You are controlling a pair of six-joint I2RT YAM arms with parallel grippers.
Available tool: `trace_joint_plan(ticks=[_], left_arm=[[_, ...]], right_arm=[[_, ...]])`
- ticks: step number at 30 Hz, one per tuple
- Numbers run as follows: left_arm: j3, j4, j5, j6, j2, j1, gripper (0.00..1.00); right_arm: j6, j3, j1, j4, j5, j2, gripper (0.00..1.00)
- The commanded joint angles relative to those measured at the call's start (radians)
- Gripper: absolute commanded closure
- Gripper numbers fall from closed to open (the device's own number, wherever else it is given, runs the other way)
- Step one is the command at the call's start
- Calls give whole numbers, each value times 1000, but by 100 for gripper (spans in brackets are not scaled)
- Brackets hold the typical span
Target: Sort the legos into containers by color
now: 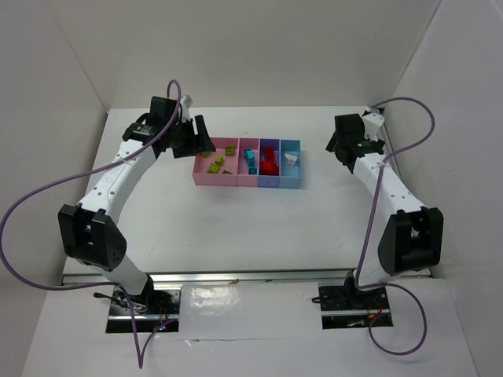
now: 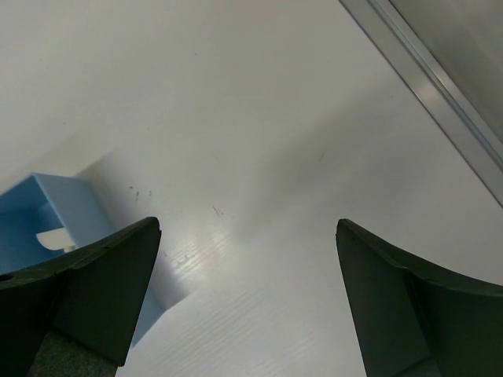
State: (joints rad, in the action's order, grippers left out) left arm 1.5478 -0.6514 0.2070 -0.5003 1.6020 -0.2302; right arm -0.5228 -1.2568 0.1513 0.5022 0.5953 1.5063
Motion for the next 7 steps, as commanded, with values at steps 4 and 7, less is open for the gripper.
trace_joint_plan(ticks=[4,7], left_arm=[[24,10,0,22,-7,6,22],[24,10,0,31,-7,6,22]], right_arm=[[-65,43,-22,52,1,-51,0],[-32,53,-22,22,-12,-69,0]])
